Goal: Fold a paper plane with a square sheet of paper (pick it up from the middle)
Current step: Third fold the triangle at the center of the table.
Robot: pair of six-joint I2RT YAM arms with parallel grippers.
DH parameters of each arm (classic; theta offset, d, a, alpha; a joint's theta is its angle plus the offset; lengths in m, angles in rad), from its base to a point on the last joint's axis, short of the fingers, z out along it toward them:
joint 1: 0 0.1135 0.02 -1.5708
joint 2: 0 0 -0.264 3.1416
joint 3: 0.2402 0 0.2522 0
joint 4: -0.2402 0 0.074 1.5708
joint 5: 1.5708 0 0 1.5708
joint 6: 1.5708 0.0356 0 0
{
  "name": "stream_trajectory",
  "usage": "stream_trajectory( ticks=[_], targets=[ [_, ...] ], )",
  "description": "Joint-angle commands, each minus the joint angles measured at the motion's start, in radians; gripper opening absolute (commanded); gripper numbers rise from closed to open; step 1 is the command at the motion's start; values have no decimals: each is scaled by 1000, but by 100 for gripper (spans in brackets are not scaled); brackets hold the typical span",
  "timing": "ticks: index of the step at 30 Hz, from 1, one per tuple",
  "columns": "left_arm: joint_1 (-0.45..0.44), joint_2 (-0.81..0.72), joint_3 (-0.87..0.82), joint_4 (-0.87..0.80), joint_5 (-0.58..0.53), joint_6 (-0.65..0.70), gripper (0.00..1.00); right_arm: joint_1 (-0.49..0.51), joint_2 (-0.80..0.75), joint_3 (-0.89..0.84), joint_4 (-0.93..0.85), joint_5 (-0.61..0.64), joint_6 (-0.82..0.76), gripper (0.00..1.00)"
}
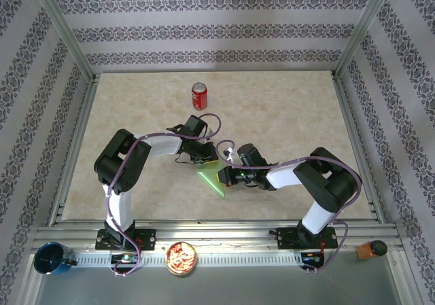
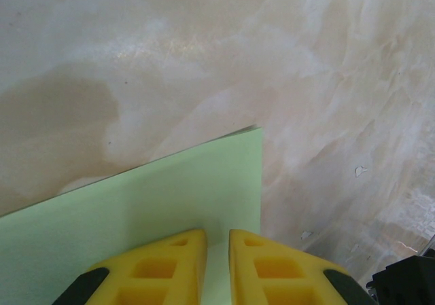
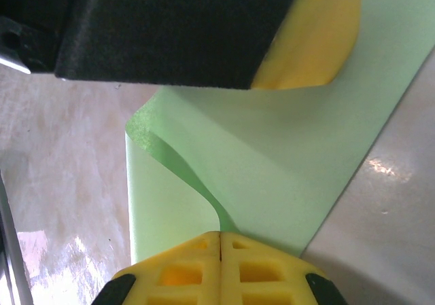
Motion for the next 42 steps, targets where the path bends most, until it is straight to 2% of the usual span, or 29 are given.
stream_trajectory(
  ticks=[1, 9, 16, 22, 27, 31, 37, 42],
  targets=[
    [6, 14, -17, -50, -48, 5, 19, -8, 28, 3, -2, 17, 0, 0],
    [6, -51, 28, -61, -69, 7, 30, -6, 32, 1, -4, 21, 7, 0],
    [8, -138, -3, -75, -126, -3, 36, -2, 36, 4, -2, 24, 10, 0],
    [14, -203, -55, -104, -177, -17, 37, 0, 36, 14, -6, 23, 13, 0],
    [24, -312, -144, -102, -229, -55, 35, 2, 35, 19, -11, 22, 18, 0],
    [24, -456, -251, -31, -225, -104, 35, 3, 28, 17, -14, 23, 22, 0],
    [8, -567, -388, 124, -93, -207, 21, 5, 11, 12, -23, 27, 22, 0],
    [-54, -560, -456, 248, -83, -291, 15, 5, 7, 13, -28, 30, 21, 0]
  ],
)
